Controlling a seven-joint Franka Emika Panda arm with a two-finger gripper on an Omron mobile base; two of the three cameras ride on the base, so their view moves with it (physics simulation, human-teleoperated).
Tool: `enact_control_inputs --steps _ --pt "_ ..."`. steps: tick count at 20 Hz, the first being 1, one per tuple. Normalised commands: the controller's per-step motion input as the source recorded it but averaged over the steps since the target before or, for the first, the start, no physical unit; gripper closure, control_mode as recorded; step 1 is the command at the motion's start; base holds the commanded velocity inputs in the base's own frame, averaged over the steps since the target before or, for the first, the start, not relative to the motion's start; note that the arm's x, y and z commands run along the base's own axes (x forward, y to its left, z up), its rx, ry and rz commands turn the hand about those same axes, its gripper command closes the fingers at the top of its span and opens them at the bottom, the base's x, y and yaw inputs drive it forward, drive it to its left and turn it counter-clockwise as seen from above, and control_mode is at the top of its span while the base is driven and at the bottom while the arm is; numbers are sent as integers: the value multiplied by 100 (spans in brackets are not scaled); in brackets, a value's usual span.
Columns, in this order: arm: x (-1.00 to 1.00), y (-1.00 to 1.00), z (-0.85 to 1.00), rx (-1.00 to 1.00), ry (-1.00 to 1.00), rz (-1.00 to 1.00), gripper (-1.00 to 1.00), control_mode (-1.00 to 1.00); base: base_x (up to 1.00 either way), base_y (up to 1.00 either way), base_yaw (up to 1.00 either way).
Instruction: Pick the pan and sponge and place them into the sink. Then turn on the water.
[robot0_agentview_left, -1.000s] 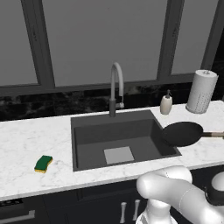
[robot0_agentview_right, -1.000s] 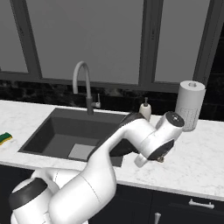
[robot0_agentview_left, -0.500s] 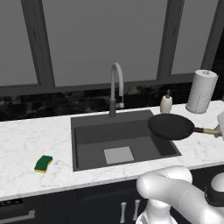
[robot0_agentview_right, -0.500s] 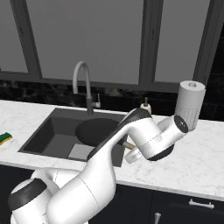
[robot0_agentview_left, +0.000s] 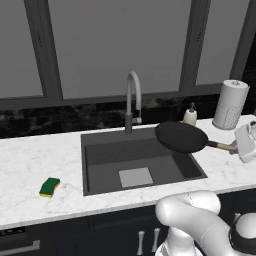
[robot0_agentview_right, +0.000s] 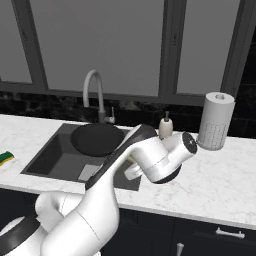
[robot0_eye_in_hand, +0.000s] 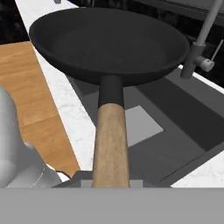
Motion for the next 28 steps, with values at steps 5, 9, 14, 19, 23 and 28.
enact_control_inputs --steps 5,9,14,19,23,28 --pt "25 64 0 -19 -1 -7 100 -100 0 0 0" --pt "28 37 -9 -27 12 0 100 -100 0 0 0" --pt "38 37 -15 -16 15 0 100 -100 0 0 0" --pt "79 41 -16 2 8 3 100 -100 0 0 0" --pt "76 35 -20 5 4 0 100 -100 0 0 0" --pt "58 20 -38 0 11 0 100 -100 0 0 0"
